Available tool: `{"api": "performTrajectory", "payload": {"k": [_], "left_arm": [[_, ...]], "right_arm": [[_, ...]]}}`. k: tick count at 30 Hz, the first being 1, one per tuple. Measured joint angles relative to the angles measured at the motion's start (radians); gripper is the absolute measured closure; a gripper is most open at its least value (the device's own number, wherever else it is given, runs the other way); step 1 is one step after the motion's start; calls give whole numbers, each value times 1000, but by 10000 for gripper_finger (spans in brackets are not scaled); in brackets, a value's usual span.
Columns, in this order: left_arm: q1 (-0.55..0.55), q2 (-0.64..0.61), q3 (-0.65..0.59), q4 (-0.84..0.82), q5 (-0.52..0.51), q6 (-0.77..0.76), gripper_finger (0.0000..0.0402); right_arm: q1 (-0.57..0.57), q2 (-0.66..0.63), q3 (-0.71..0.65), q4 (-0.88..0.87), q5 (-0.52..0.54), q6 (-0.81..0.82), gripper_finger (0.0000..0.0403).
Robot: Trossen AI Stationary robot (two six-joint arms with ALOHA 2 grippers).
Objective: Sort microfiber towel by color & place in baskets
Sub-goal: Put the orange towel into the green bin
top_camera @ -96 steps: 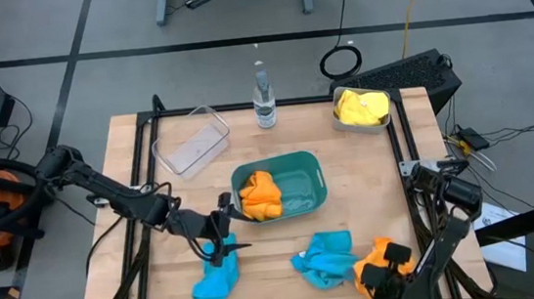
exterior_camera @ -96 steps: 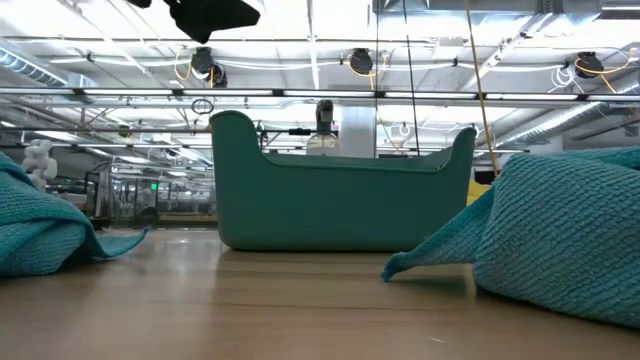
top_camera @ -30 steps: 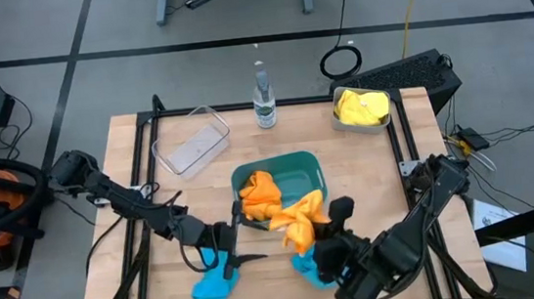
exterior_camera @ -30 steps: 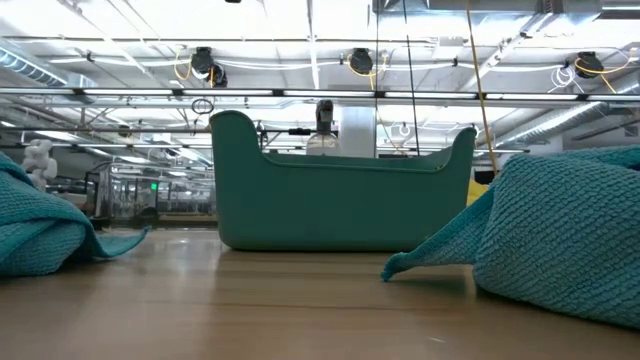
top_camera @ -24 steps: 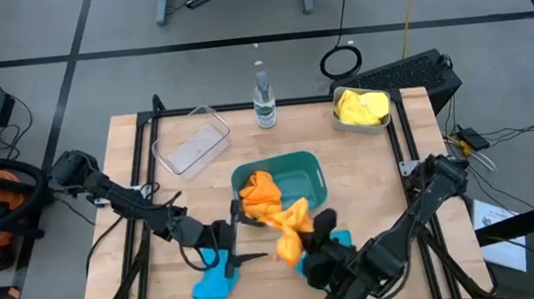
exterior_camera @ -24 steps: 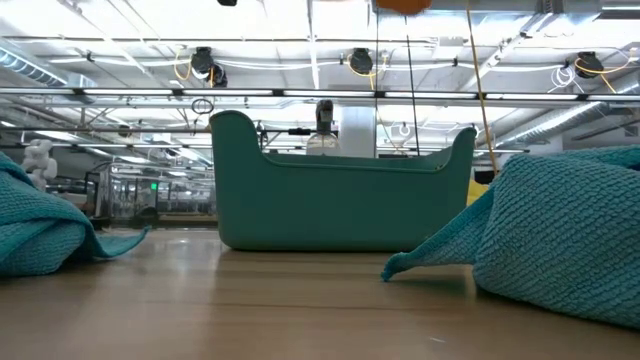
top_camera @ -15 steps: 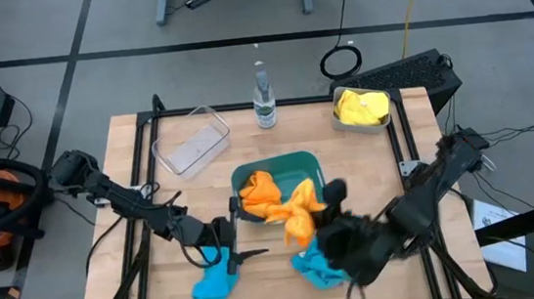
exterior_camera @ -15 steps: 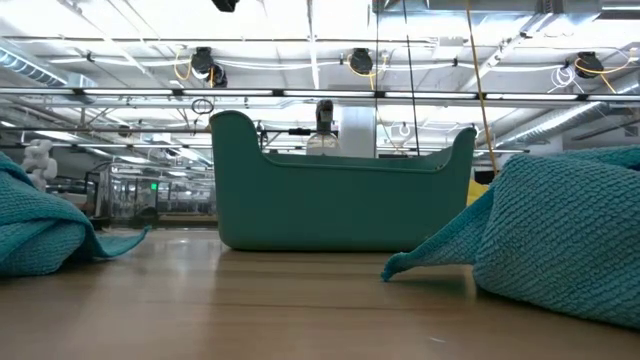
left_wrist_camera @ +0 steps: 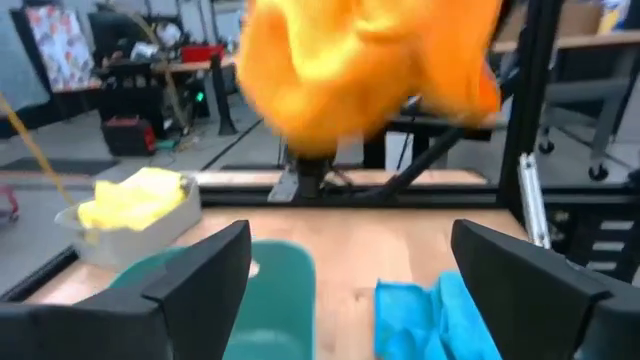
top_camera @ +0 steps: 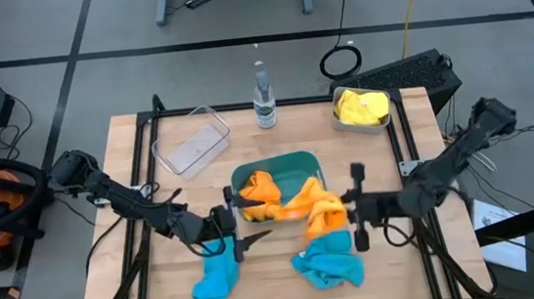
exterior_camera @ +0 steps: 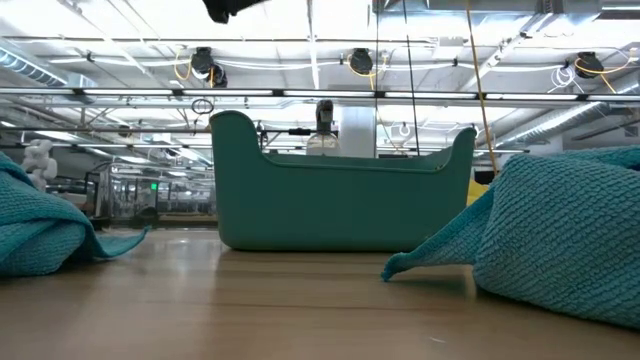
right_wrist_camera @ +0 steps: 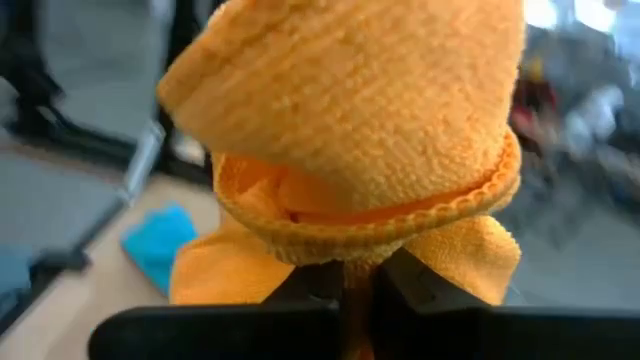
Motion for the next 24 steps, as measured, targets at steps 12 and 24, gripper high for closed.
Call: {"api": "performTrajectory", "payload": {"k": [12, 24], "left_arm": [[9, -1, 0, 148, 169, 136, 54], [27, 26, 0, 190, 153, 182, 54]], "right_arm": [[-172, 253, -498, 1301, -452, -92, 395], [-245, 481, -225, 1226, -462, -147, 394]]}}
